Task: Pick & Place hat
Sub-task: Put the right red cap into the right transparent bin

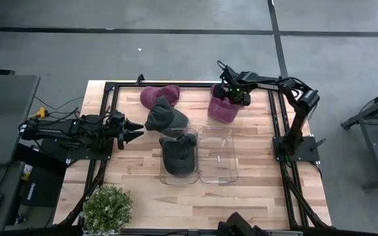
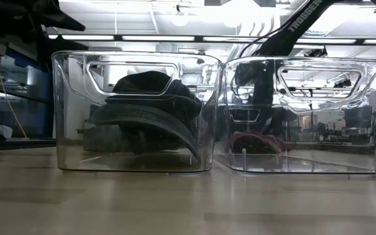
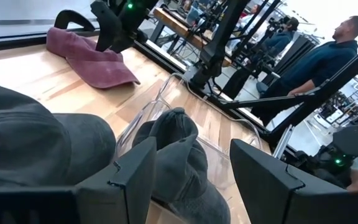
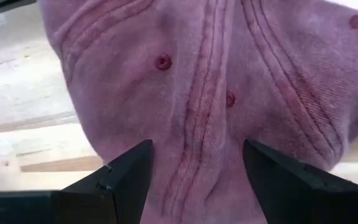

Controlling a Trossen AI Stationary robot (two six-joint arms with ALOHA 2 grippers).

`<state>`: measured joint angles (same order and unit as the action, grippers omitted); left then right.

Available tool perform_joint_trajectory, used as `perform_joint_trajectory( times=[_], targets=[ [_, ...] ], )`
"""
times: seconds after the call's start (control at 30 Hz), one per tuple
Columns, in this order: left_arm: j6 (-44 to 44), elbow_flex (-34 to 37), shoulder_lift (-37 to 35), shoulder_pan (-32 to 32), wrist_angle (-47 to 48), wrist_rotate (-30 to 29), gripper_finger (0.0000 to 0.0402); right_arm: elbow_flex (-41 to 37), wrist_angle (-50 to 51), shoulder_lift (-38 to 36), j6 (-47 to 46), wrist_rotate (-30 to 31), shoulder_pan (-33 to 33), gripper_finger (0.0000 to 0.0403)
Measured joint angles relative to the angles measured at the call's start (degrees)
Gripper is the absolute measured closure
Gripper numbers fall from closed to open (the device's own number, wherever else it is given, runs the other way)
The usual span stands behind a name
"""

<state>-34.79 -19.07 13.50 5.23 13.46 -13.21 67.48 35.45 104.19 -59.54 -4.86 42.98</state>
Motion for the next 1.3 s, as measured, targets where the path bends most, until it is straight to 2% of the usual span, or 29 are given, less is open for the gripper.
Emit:
perform_joint_trajectory(
  times=[0.17, 0.3, 0.73, 1.0, 1.3],
  targets=[
    [-0.04, 0.0, 0.0, 0.0, 0.03, -0.91, 0.0204, 0.04, -1.08, 1.03, -0.05, -0.22, -0.02, 0.0161],
    [-0.08, 0.0, 0.0, 0.0, 0.06, -1.33, 0.0204, 0.04, -1.1, 1.23, 0.35, -0.16, -0.01, 0.019],
    [-0.06, 0.0, 0.0, 0.0, 0.47, -2.51, 0.0204, 0.04, -2.38, 1.23, 4.9, -1.48, 0.0, 0.0391],
    [-0.06, 0.0, 0.0, 0.0, 0.47, -2.84, 0.0204, 0.02, -1.8, 0.33, 7.82, -2.6, -0.02, 0.0399],
    [-0.03, 0.0, 0.0, 0.0, 0.46, -3.77, 0.0204, 0.0, -1.94, -4.12, 9.61, -1.83, -0.02, 0.0401]
  ],
)
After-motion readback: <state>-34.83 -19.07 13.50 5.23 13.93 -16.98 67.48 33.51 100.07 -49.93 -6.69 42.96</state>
